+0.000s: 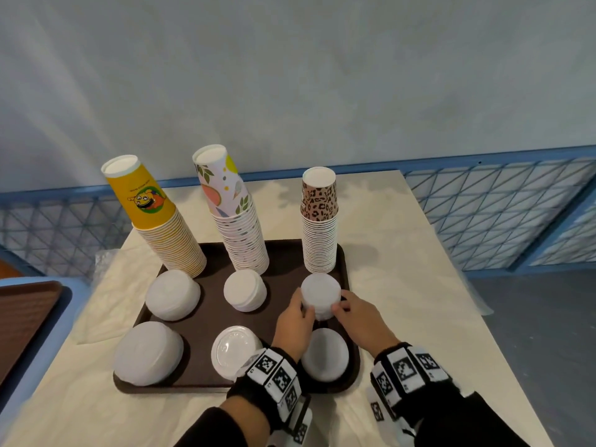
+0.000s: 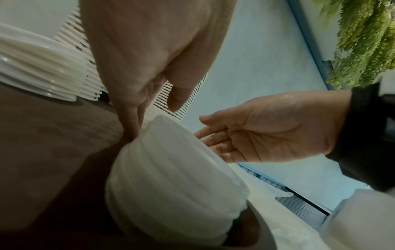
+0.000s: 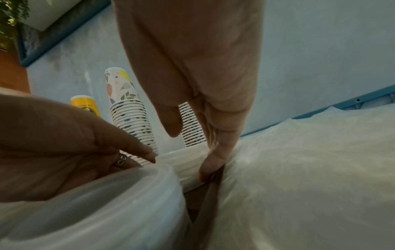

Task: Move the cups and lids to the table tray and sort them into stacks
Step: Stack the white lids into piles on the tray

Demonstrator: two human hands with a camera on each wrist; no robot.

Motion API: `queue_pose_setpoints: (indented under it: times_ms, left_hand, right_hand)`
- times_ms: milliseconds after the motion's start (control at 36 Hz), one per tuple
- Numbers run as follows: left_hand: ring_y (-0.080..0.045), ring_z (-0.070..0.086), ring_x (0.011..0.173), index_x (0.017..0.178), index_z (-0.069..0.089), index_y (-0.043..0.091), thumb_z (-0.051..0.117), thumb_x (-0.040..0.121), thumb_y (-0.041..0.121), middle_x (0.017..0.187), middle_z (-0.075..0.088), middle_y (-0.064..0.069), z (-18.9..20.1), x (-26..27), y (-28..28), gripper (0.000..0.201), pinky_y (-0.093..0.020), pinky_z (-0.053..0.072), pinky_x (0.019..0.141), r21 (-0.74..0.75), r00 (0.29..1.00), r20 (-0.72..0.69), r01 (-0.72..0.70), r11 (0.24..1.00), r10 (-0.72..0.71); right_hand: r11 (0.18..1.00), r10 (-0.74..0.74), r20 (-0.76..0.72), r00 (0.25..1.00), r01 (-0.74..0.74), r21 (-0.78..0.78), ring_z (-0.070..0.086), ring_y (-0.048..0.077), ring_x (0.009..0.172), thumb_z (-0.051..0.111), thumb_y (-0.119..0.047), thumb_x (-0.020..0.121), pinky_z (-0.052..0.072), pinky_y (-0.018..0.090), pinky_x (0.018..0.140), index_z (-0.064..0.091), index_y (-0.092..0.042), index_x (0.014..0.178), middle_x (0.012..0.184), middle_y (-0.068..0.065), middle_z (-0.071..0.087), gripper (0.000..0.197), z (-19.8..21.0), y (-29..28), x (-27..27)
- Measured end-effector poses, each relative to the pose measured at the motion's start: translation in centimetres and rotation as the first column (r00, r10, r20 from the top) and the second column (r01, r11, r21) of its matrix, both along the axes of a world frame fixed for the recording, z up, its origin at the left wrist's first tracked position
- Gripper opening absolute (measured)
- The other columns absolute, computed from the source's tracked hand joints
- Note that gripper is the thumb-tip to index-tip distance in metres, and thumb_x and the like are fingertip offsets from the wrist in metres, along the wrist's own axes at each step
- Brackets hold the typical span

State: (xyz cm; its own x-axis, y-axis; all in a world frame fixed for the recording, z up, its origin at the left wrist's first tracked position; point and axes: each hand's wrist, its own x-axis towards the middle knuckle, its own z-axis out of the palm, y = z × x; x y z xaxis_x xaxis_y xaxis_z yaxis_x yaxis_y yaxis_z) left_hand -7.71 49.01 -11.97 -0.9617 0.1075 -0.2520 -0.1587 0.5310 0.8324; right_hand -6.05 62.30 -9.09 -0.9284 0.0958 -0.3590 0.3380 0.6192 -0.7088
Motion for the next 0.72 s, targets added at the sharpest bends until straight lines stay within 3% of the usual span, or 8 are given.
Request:
queue_pose_setpoints:
  times_ms: [611, 722]
  left_hand:
    - [-0.018, 0.054, 0.116, 0.145, 0.028, 0.016, 0.046, 0.095, 0.016, 0.132, 0.056, -0.007, -0.70, -0.56, 0.13, 0.053, -0.021, 0.037, 0.091, 0.010, 1.000, 0.024, 0.003, 1.000, -0.003]
    - [-0.022, 0.049, 0.124, 0.148, 0.016, 0.013, 0.048, 0.094, 0.021, 0.141, 0.048, -0.012, 0.09, -0.24, 0.19, 0.063, -0.026, 0.039, 0.100, -0.044, 1.000, 0.009, -0.001, 0.999, 0.001]
  right_hand:
    - [0.999, -0.011, -0.044, 0.999, 0.009, -0.044, 0.060, 0.025, 0.111, 0.047, -0.024, 0.095, 0.045, 0.035, 0.098, 0.047, -0.011, 0.130, 0.124, 0.010, 0.062, 0.037, -0.93, -0.13, -0.44]
    - [1.000, -0.005, -0.029, 1.000, 0.005, -0.012, 0.057, 0.027, 0.116, 0.046, -0.026, 0.096, 0.043, 0.036, 0.101, 0.041, -0.007, 0.133, 0.129, 0.014, 0.058, 0.043, -0.81, -0.03, -0.38]
